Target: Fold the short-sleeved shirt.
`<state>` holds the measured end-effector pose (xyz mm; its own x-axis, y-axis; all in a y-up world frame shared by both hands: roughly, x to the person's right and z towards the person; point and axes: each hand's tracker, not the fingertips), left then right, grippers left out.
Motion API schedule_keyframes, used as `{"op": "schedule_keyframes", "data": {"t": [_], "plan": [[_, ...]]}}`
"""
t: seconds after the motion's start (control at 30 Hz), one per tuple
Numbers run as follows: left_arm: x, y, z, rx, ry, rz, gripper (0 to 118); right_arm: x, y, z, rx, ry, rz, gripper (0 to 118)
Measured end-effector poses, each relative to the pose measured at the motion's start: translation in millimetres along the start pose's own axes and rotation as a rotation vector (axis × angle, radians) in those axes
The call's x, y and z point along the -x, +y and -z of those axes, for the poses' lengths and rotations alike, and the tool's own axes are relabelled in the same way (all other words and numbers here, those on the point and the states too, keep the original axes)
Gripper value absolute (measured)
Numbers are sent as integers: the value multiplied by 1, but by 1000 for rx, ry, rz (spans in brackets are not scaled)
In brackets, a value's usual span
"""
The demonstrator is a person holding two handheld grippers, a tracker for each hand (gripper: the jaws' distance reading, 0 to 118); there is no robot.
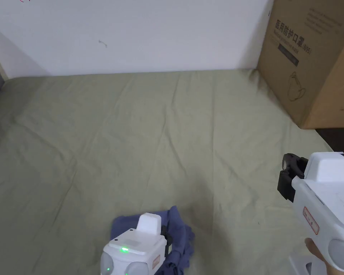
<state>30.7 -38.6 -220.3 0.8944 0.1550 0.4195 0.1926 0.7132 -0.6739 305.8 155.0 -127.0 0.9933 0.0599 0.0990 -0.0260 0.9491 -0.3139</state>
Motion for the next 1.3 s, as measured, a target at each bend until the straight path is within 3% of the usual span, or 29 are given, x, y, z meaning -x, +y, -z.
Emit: {"op": "schedule_keyframes", "data": {"t": [0.53,0.93,1.3], "plan": [[-30,1,4,46,26,65,0,-6,-6,3,19,-10,9,0],[17,81,-112,-368,32,48,0,25,20,-10,-70,50,8,0],[75,117,-191,-612,227,48,0,56,43,-19,-177,98,9,0]]}}
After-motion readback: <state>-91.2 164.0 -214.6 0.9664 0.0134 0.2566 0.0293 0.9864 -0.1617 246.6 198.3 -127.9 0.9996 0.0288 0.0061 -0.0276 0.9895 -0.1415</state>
